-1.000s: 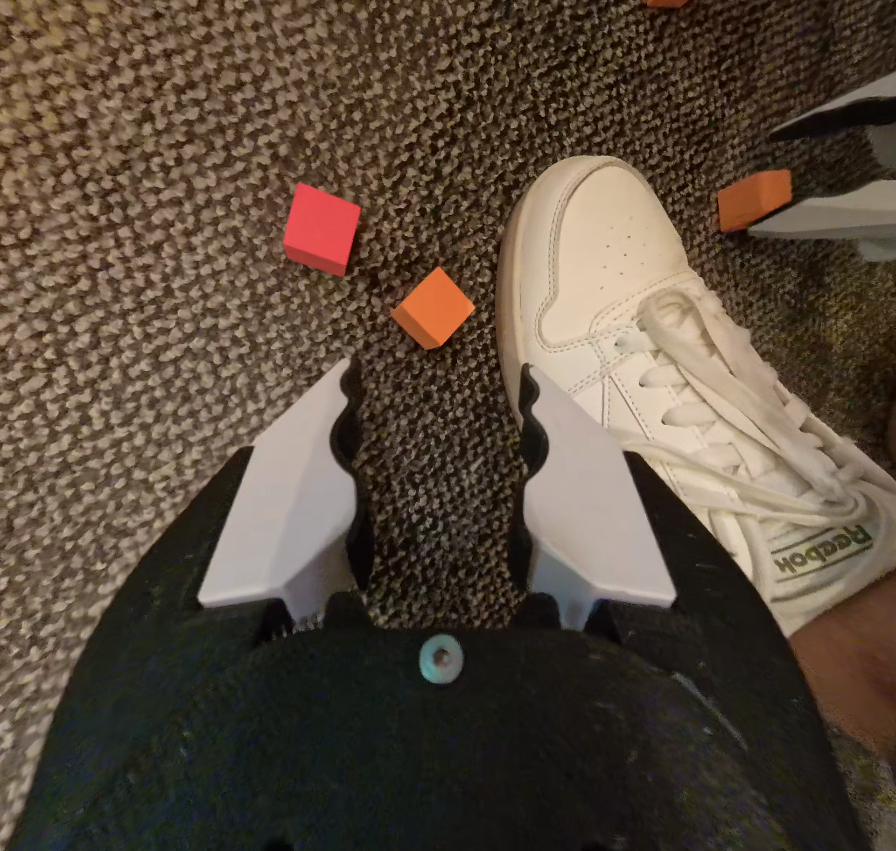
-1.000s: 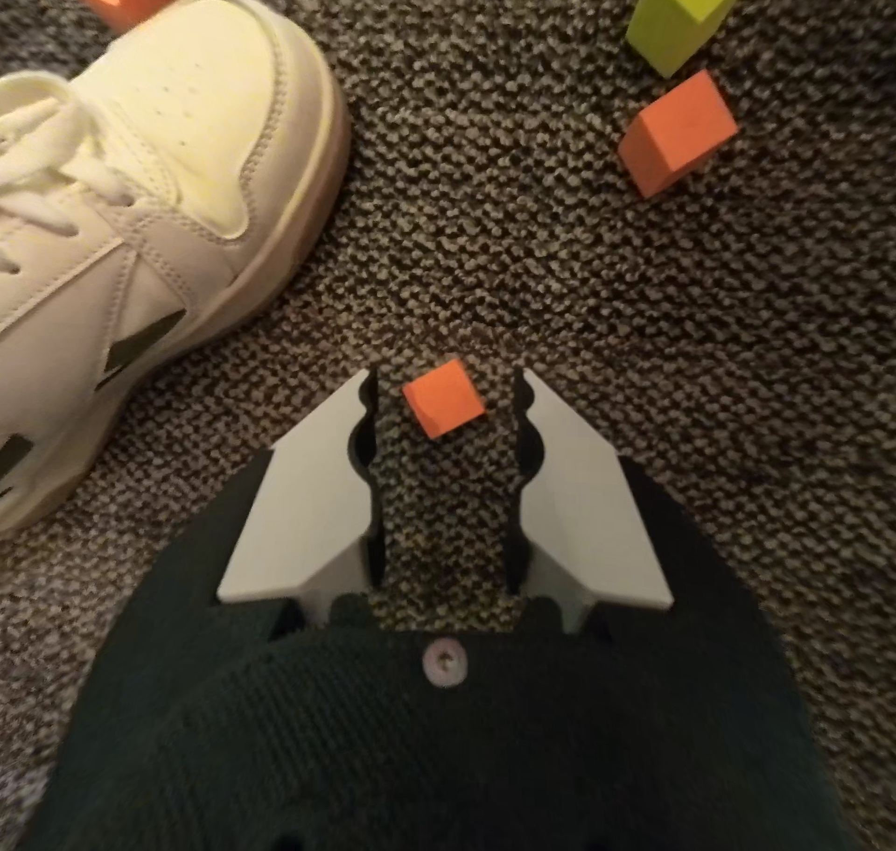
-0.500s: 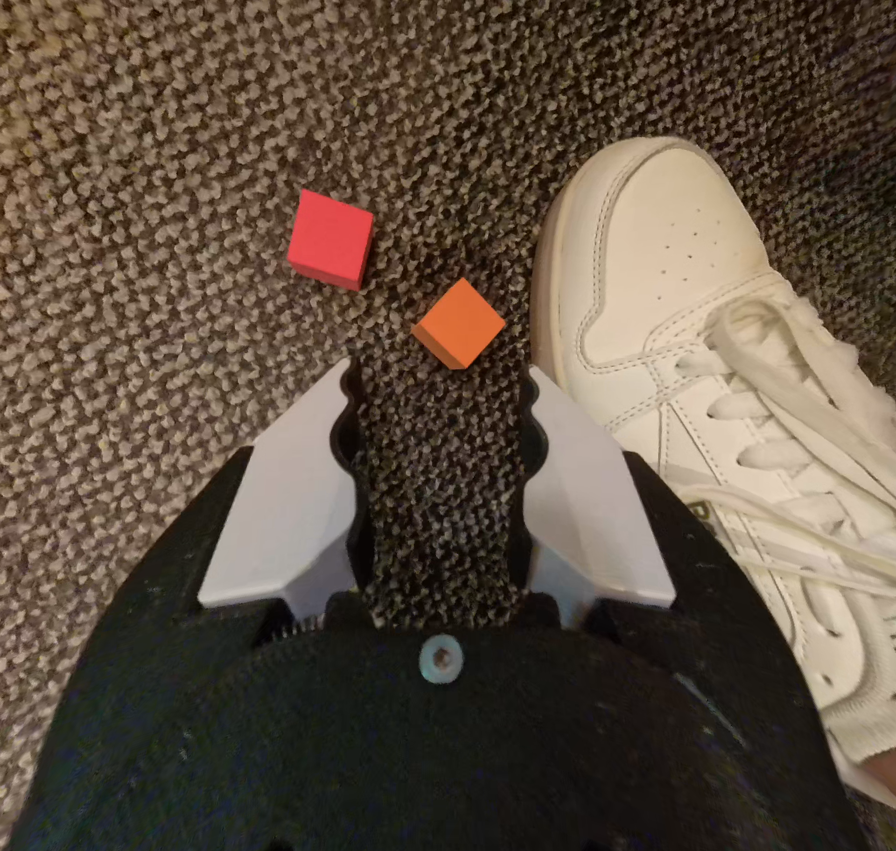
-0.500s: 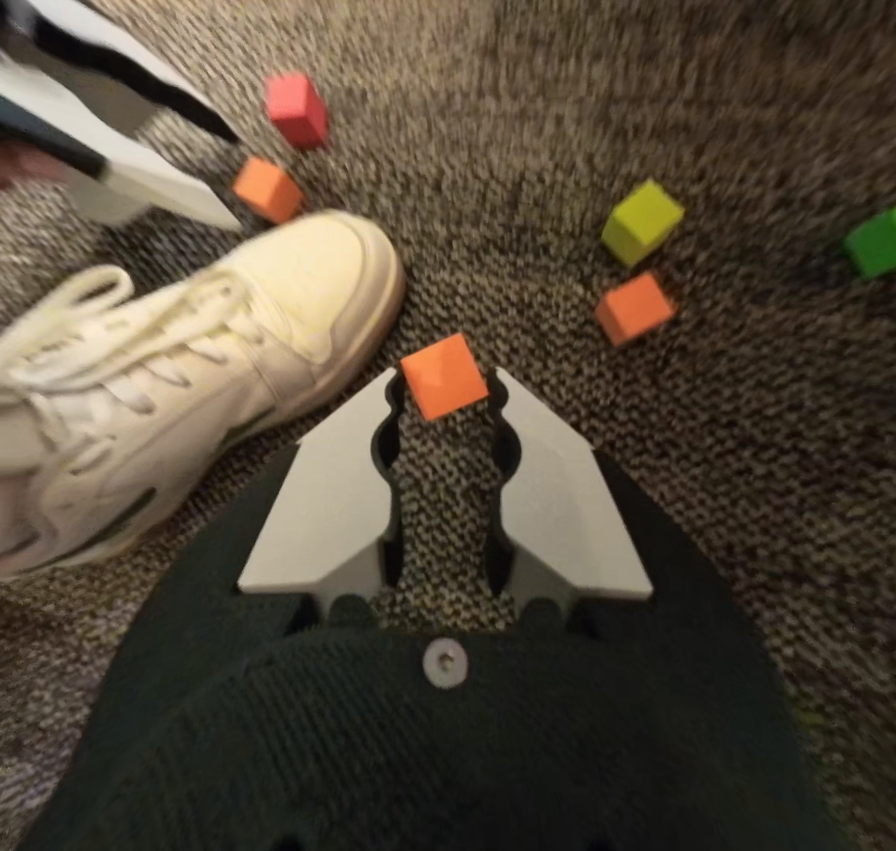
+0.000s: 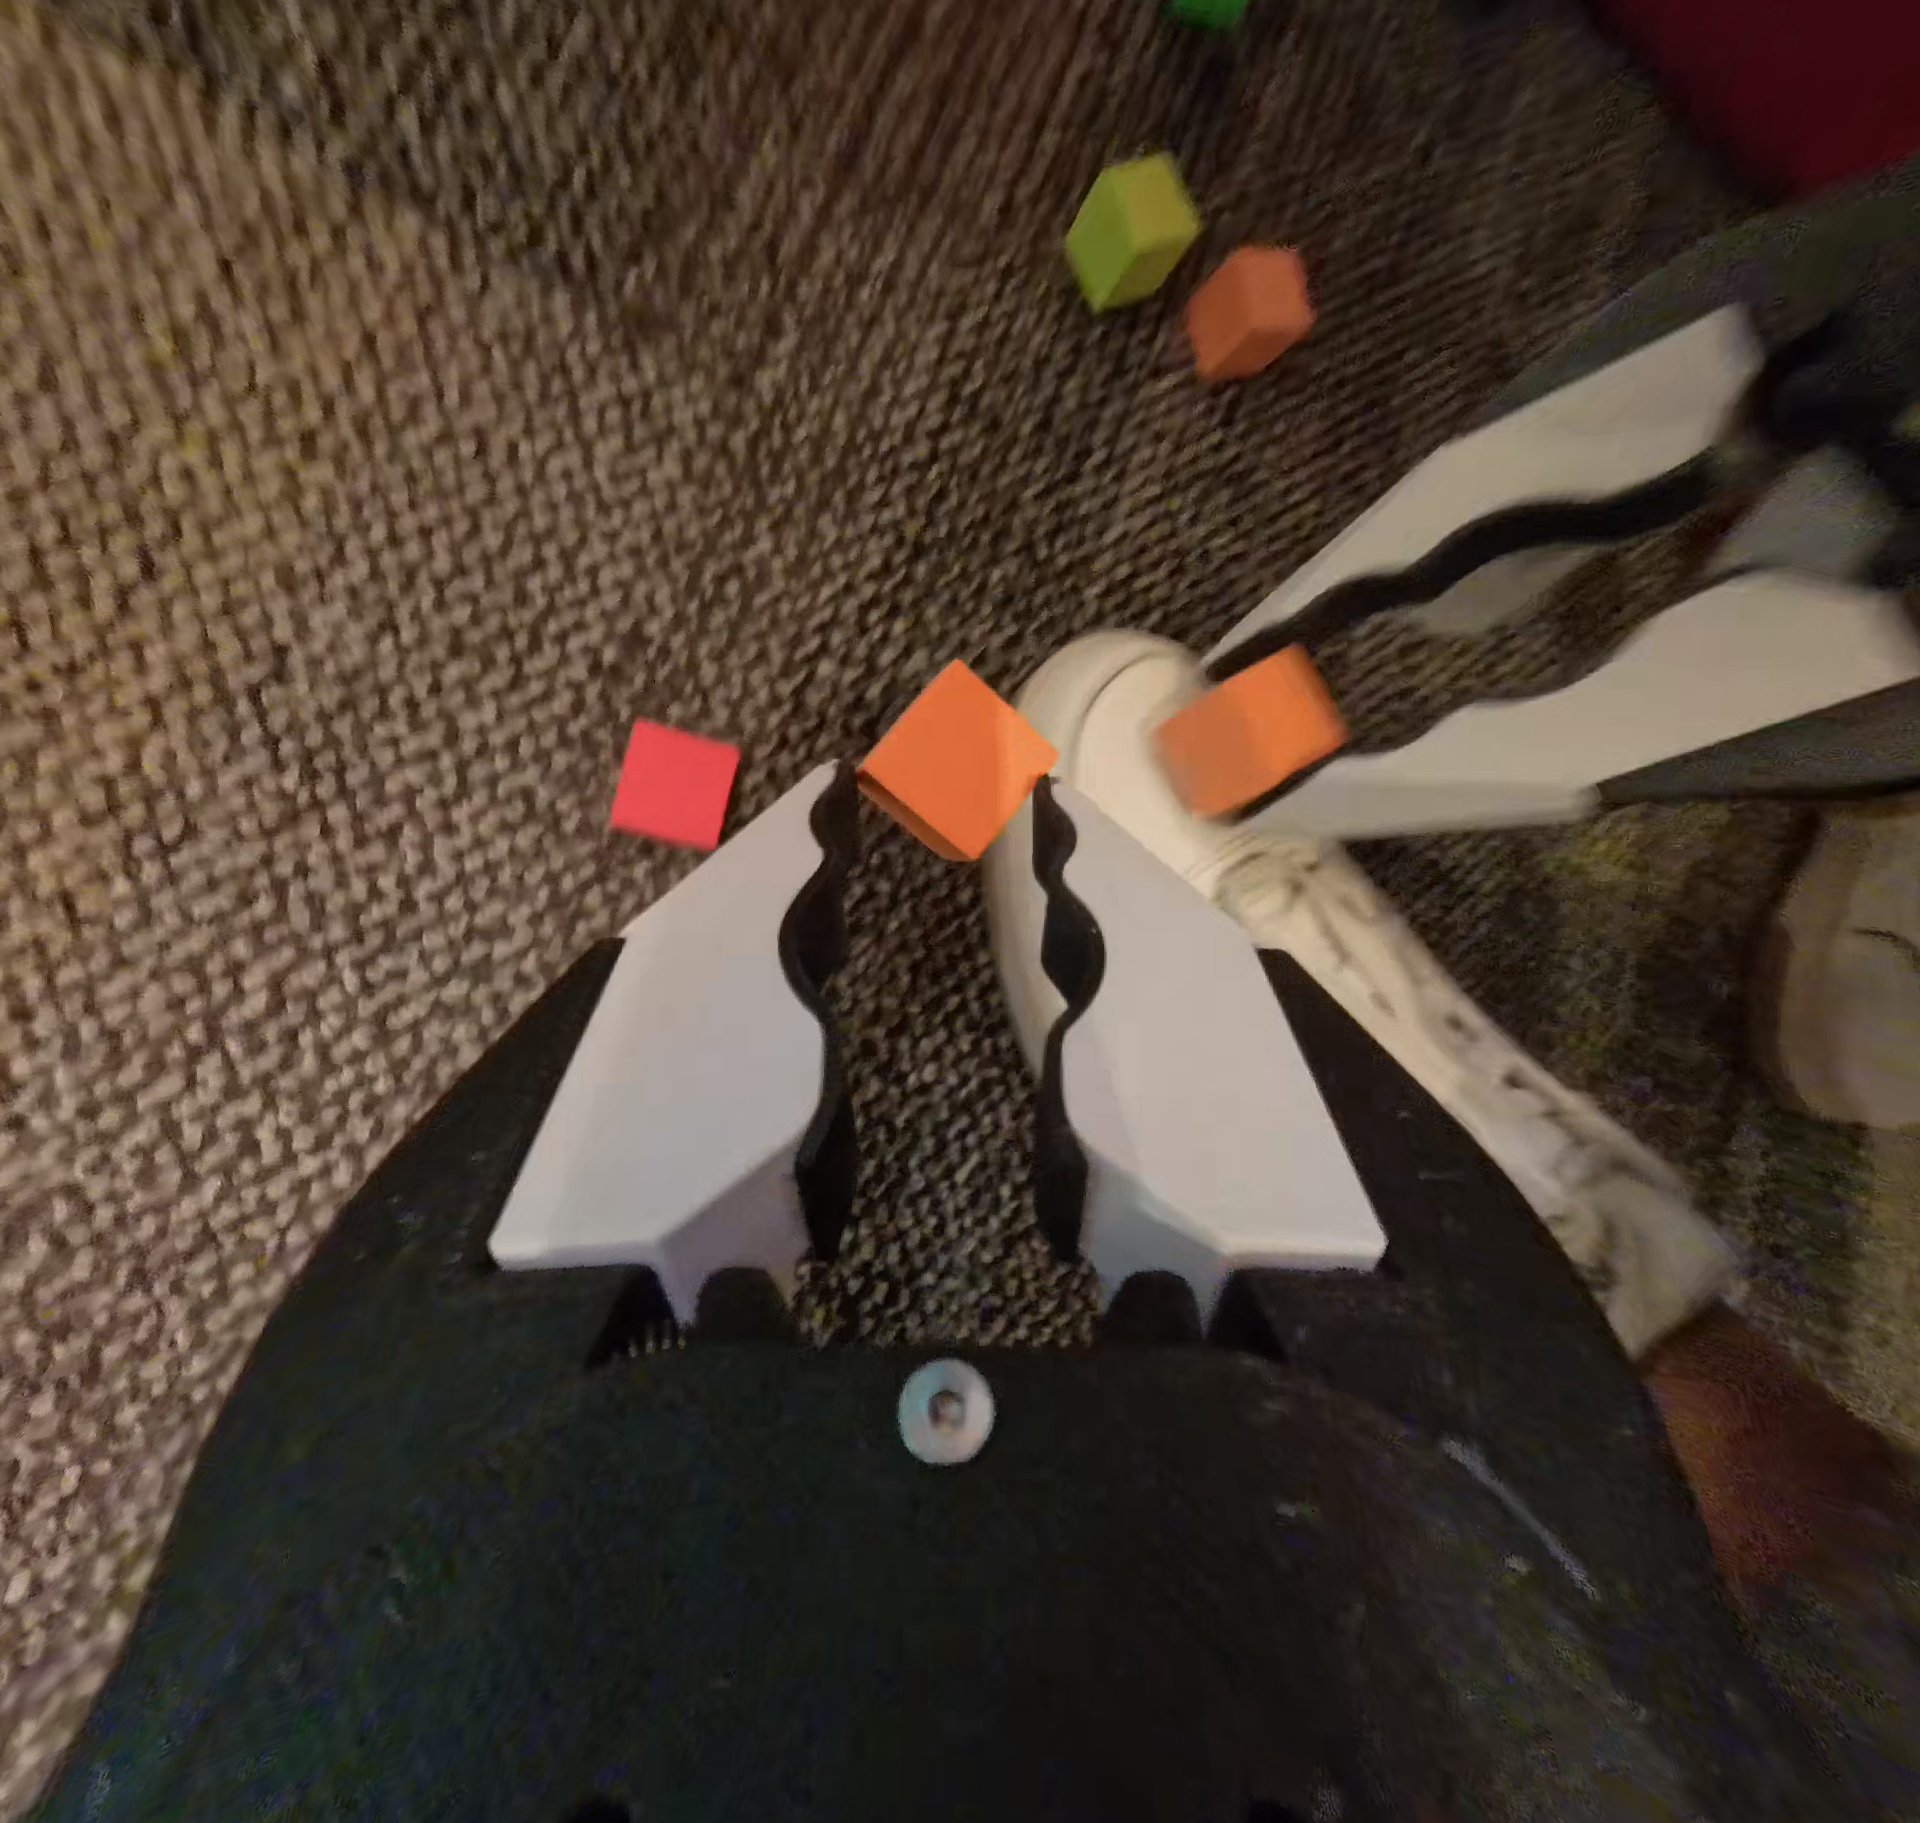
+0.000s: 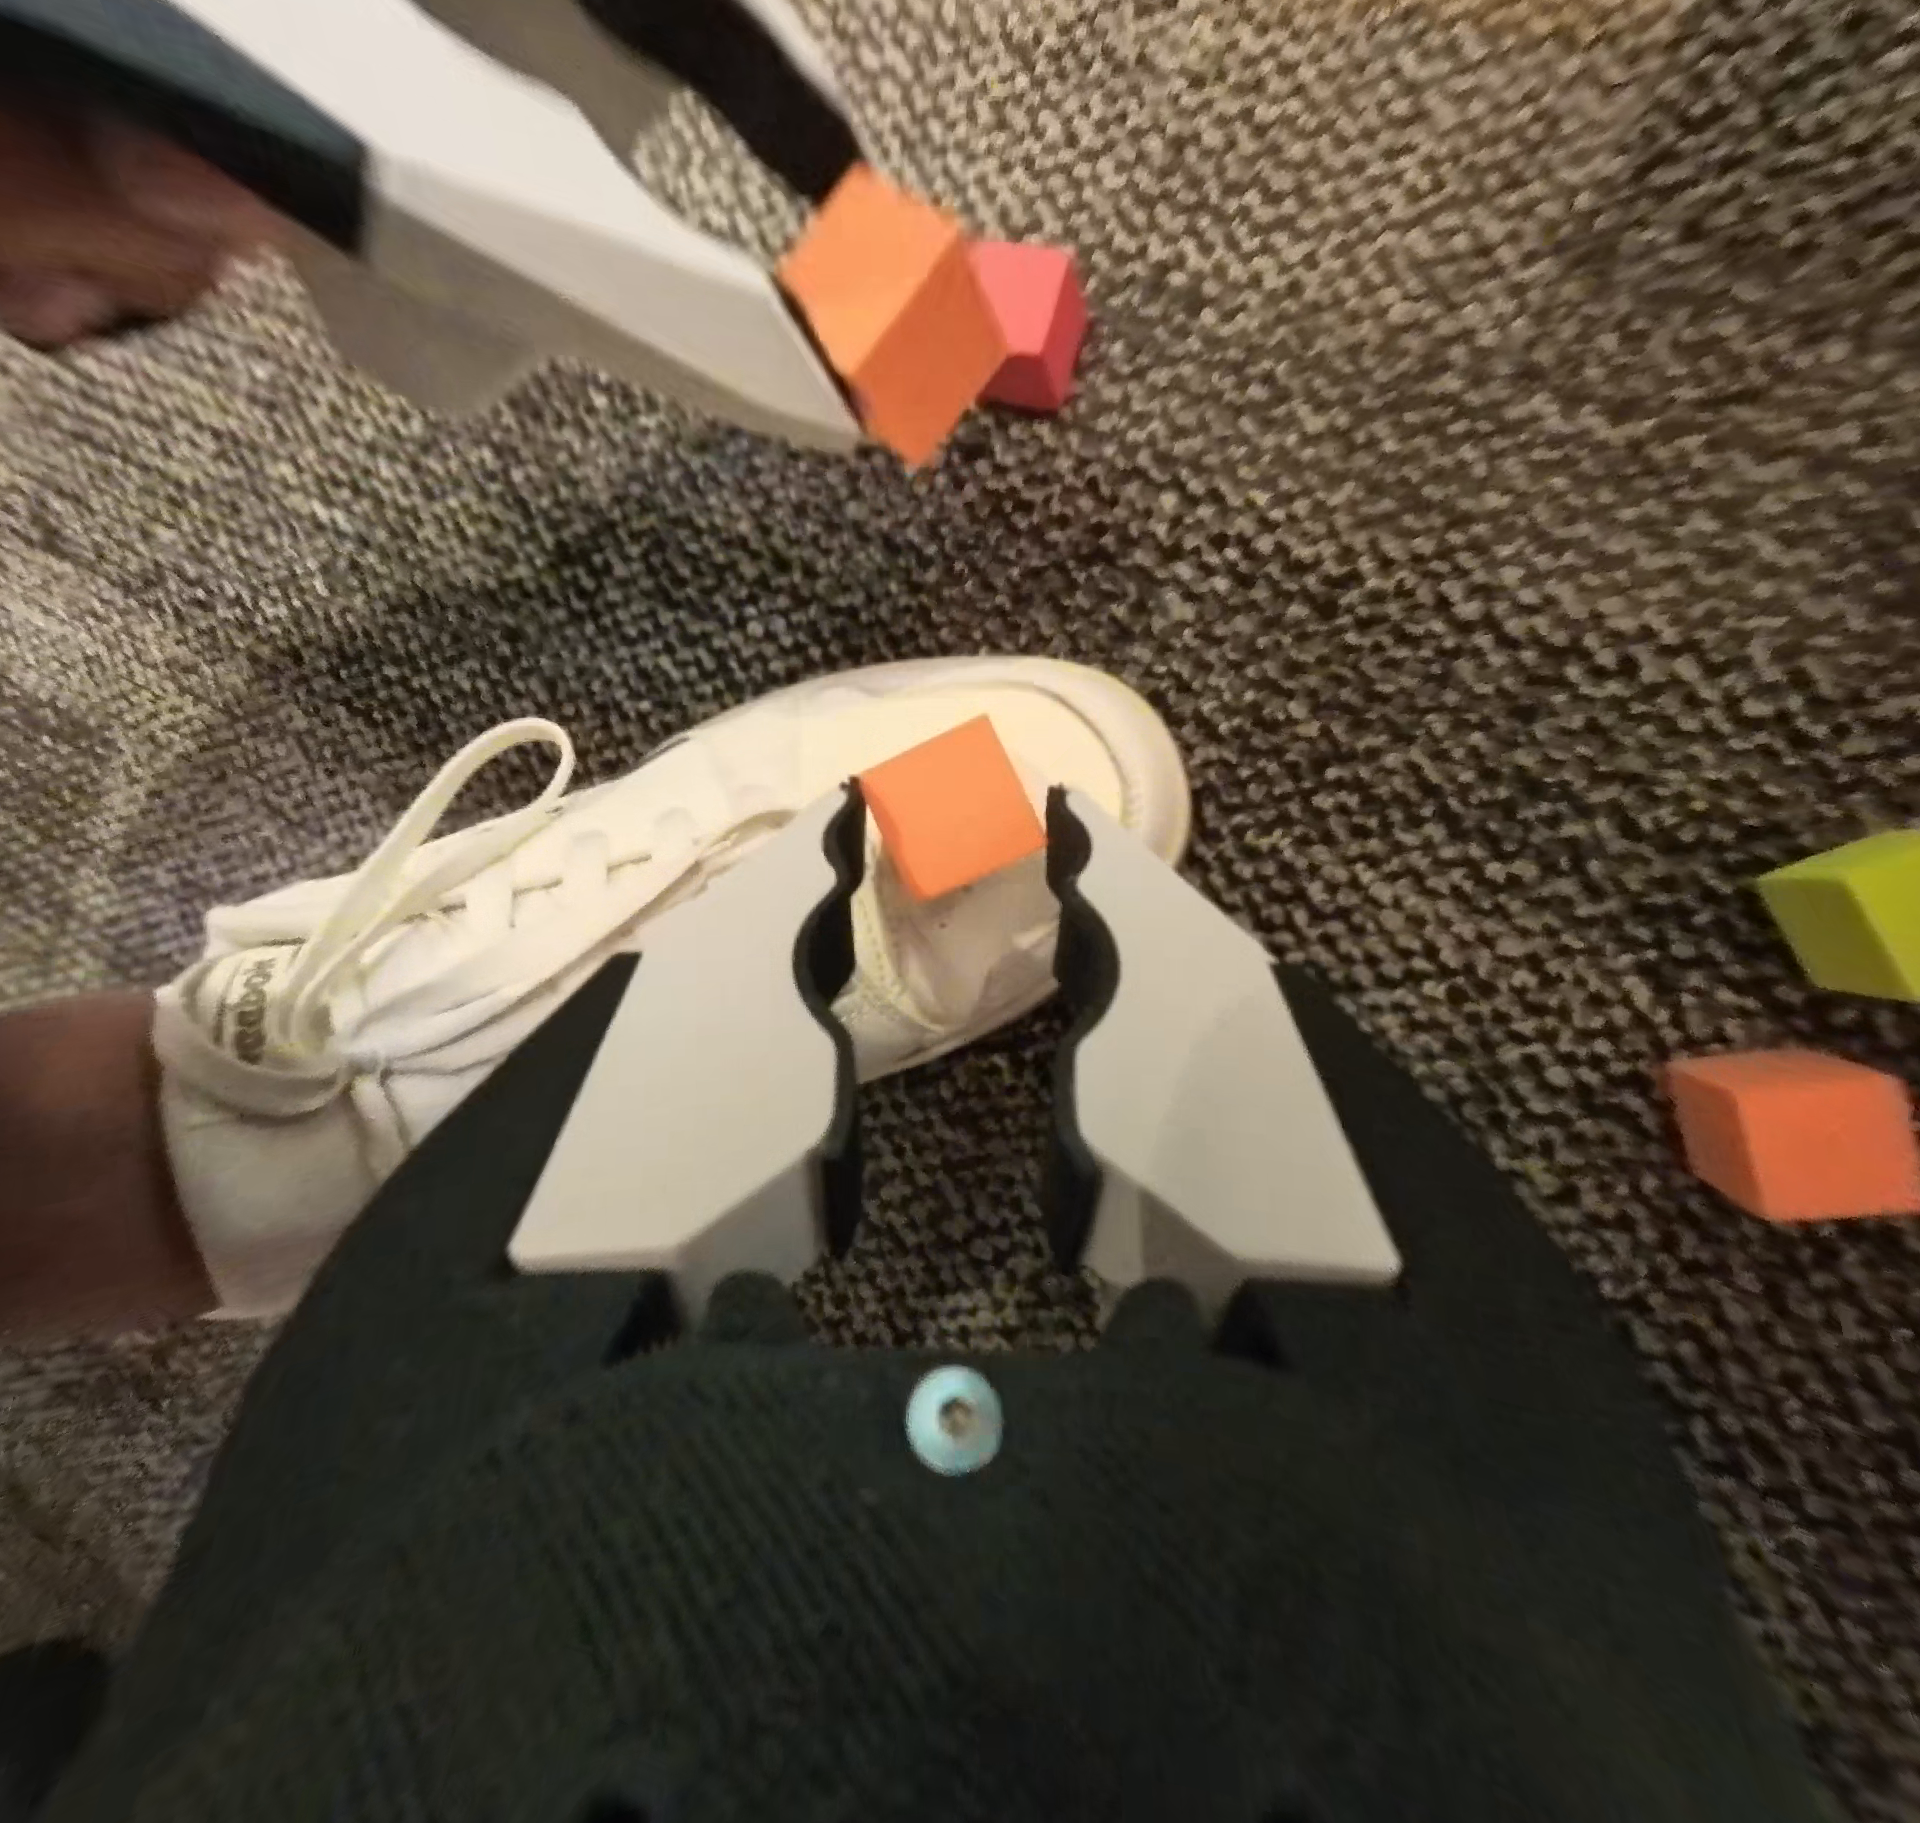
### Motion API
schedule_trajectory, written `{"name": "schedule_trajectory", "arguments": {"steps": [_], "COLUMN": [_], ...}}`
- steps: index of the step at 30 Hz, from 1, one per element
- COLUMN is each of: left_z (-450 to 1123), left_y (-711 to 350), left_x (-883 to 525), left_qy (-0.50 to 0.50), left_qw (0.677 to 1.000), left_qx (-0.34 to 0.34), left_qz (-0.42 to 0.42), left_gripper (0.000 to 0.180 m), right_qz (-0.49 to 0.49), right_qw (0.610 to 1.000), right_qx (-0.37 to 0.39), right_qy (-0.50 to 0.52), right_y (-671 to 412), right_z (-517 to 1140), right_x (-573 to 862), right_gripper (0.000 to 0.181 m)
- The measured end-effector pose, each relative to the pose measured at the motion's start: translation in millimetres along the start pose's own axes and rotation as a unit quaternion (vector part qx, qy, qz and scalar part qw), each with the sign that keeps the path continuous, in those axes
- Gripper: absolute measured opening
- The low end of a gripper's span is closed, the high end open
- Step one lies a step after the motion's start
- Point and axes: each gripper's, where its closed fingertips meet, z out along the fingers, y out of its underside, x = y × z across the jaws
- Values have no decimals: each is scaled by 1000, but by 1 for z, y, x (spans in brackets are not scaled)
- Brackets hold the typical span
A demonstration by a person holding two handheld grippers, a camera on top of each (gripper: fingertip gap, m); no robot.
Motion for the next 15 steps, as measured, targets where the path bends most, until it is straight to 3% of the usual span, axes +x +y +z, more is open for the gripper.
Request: {"name": "schedule_trajectory", "arguments": {"steps": [4,6,8,15], "left_z": [-2,5,10,24], "left_y": [-22,-22,-21,2], "left_x": [34,45,54,76], "left_qy": [55,75,88,109], "left_qw": [998,997,995,985], "left_qx": [5,-10,-22,-92], "left_qz": [28,36,47,96], "left_gripper": [31,31,31,32], "right_qz": [-8,-9,-4,27], "right_qw": [1000,1000,1000,999], "right_qx": [-11,2,15,32], "right_qy": [8,5,5,20], "right_y": [11,12,15,43], "right_z": [5,1,-7,-31], "right_x": [-2,-3,-1,16], "right_gripper": [37,53,56,55]}}
